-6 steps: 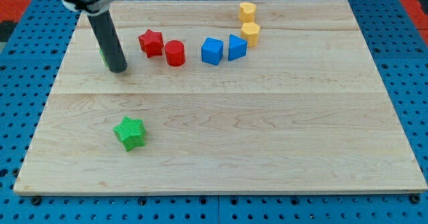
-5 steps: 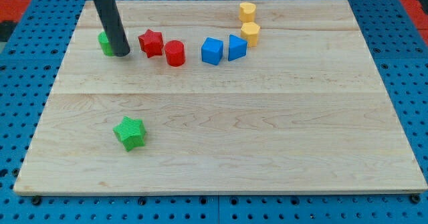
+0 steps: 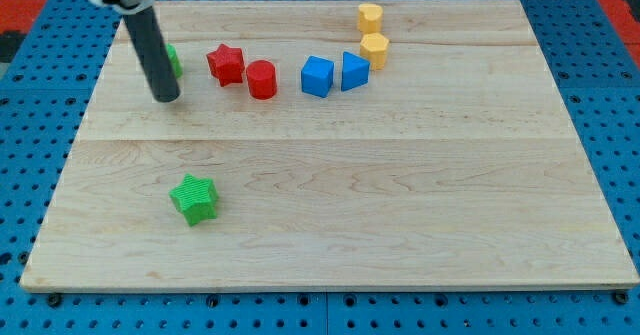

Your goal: Push the green circle closer to the red star

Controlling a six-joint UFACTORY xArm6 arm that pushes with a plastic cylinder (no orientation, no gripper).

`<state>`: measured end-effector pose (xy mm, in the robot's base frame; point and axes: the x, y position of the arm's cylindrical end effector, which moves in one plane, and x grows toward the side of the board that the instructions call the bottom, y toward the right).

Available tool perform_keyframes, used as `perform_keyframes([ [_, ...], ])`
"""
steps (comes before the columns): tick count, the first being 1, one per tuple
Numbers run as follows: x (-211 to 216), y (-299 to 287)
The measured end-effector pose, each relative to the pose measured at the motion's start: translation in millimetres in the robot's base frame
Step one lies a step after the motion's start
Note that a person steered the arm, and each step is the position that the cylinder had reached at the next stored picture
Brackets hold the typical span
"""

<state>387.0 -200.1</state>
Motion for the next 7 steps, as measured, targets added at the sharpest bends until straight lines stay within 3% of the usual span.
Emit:
perform_keyframes([
  [4,-52,-14],
  [6,-70,27],
  [7,-71,-17],
])
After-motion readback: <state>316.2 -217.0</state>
